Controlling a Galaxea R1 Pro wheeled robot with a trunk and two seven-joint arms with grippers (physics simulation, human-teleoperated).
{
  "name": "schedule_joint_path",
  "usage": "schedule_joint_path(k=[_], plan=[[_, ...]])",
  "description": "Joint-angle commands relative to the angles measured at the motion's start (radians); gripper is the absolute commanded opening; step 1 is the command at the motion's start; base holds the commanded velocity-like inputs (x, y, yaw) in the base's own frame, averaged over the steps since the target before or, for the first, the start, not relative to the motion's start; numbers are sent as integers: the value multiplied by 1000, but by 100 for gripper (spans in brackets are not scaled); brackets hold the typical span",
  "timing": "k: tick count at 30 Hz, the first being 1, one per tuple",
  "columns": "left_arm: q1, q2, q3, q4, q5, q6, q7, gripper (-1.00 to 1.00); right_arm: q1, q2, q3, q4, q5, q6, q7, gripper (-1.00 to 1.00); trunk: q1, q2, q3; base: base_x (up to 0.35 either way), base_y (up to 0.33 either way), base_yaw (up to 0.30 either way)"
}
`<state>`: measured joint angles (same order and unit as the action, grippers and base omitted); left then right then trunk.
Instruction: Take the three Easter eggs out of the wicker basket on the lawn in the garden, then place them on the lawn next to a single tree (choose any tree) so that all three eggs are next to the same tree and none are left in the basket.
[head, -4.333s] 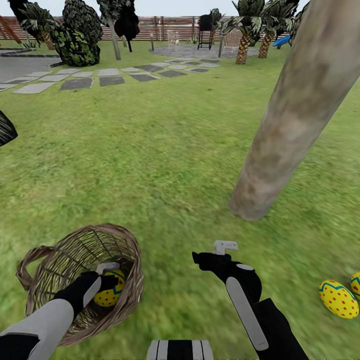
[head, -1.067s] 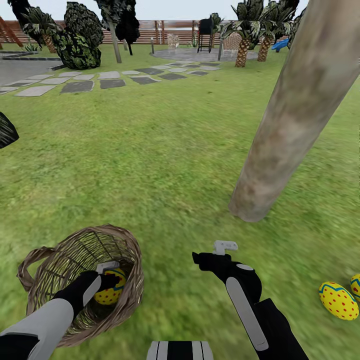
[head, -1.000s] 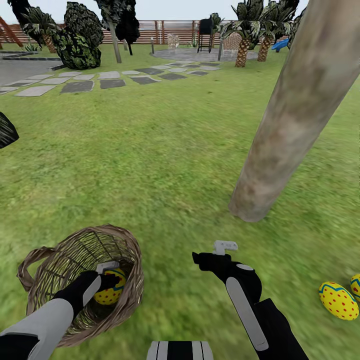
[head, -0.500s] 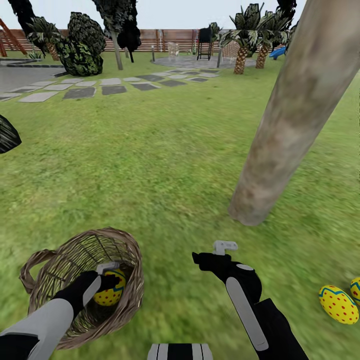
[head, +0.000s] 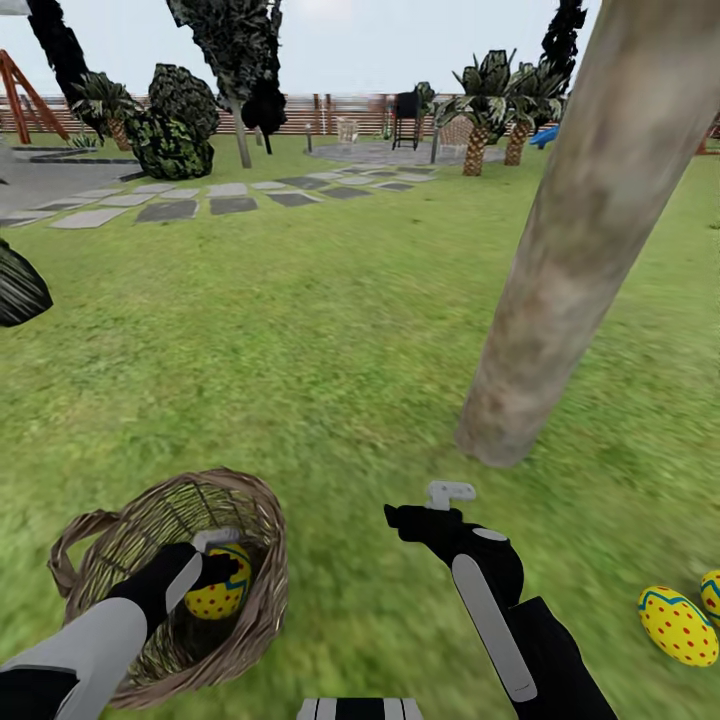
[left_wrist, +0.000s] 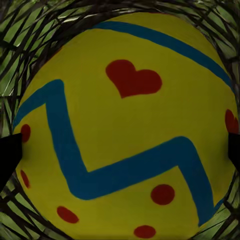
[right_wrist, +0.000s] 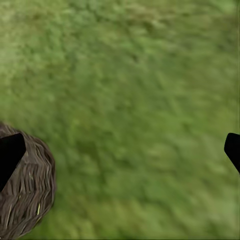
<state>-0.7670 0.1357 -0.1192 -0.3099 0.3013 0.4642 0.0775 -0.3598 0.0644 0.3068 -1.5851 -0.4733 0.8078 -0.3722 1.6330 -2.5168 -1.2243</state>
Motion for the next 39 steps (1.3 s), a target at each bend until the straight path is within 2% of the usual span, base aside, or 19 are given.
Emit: schedule_joint_path(k=[1, 16, 25, 34, 39], plan=[[0, 1, -8, -2, 10, 5, 7, -100, -1, 0, 1, -1, -11, 2, -10, 100, -1, 0, 3, 0, 0, 0], [0, 2, -7, 0, 9, 64, 10, -100, -2, 2, 0, -1, -11, 4, -11, 100, -7, 3, 61, 0, 0, 0], [0, 2, -7, 1, 7, 120, 14, -100, -2, 2, 0, -1, -11, 4, -11, 100, -11, 6, 96, 0, 0, 0], [0, 2, -7, 2, 7, 211, 13, -100, -2, 2, 0, -1, -11, 4, -11, 100, -15, 8, 131, 0, 0, 0], [0, 2, -7, 2, 7, 226, 10, -100, -2, 1, 0, -1, -10, 4, -12, 100, -18, 9, 150, 0, 0, 0]])
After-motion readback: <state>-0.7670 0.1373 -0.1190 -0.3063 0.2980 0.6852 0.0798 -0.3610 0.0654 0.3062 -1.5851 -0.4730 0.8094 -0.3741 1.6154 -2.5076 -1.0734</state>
